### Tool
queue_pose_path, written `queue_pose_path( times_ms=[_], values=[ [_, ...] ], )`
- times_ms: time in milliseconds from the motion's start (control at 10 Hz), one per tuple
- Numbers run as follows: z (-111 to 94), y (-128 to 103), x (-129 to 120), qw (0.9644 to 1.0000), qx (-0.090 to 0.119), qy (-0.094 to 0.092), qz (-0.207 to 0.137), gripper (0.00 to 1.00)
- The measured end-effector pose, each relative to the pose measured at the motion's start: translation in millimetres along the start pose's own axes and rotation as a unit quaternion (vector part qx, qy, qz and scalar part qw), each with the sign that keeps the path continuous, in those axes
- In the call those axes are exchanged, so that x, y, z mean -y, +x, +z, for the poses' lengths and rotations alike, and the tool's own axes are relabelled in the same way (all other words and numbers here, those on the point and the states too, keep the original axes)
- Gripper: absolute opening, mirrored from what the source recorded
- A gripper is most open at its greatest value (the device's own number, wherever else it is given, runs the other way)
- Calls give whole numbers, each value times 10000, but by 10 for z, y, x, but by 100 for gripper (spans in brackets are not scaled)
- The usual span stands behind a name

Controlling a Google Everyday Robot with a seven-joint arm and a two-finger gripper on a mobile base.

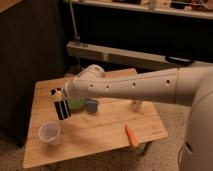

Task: Place the eraser in the ceramic cup

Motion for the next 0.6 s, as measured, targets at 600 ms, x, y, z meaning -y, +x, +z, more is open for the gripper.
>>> queue_pose_path(
  times_ms=[600],
  values=[
    [44, 113, -594, 9965, 216, -650, -481, 0]
  ],
)
